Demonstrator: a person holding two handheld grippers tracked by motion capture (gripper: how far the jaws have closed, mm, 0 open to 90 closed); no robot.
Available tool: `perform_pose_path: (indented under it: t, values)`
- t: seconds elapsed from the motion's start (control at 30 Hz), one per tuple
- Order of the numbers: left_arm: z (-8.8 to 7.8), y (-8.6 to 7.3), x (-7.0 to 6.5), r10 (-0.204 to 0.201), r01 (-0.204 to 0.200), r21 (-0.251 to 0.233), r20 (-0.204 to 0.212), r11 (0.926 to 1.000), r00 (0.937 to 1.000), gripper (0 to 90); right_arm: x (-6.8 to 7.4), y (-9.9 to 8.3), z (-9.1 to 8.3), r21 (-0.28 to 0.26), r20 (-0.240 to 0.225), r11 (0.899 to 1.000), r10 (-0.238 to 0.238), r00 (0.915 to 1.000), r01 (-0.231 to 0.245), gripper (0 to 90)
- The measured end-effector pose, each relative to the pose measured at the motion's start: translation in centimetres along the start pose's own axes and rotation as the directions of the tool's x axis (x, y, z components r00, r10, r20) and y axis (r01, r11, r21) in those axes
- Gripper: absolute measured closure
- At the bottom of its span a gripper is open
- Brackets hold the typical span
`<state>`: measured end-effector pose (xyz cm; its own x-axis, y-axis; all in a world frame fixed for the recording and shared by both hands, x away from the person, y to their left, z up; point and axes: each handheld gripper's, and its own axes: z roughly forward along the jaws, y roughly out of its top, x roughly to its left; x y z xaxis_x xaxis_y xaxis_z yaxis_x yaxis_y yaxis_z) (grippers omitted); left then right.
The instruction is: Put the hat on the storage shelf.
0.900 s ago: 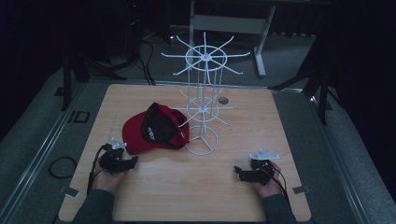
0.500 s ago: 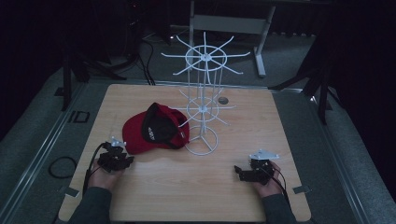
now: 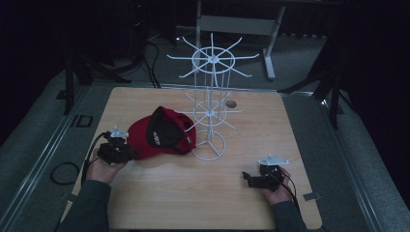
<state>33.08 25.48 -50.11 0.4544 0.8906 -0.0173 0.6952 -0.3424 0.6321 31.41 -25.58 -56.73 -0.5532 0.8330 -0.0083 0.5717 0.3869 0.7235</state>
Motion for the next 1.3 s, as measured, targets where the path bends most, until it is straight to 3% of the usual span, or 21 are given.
perform_pose_path:
  t: [0.23,0.4,0.67,0.73,1.0,1.1,1.3]
  values:
    - [0.9,2.2,0.7,0.025,-0.025,-0.02,0.004,0.9995,0.9997,58.3,0.0,0.0,0.0,0.0,0.0,1.0,0.0,1.0,0.0,15.1]
    - [1.7,3.8,1.2,0.04,-0.042,-0.042,-0.037,0.9983,0.9985,52.8,0.0,0.0,0.0,0.0,0.0,1.0,0.0,1.0,0.0,15.1]
    - [2.7,5.0,2.0,0.042,-0.043,-0.027,-0.039,0.9987,0.9984,53.4,0.0,0.0,0.0,0.0,0.0,1.0,0.0,1.0,0.0,15.1]
    - [3.0,5.5,2.4,0.057,-0.058,-0.018,-0.043,0.9981,0.9974,53.4,0.0,0.0,0.0,0.0,0.0,1.0,0.0,1.0,0.0,15.1]
    - [4.2,6.1,3.9,0.011,-0.011,-0.013,-0.037,0.9999,0.9992,51.1,0.0,0.0,0.0,0.0,0.0,1.0,0.0,1.0,0.0,15.1]
    - [4.4,6.3,4.1,0.016,-0.016,-0.005,-0.04,0.9999,0.9991,49.9,0.0,0.0,0.0,0.0,0.0,1.0,0.0,1.0,0.0,15.1]
    - [5.4,7.2,5.2,-0.009,0.008,-0.017,-0.006,0.9998,0.9999,50.1,0.0,0.0,0.0,0.0,0.0,1.0,0.0,1.0,0.0,15.1]
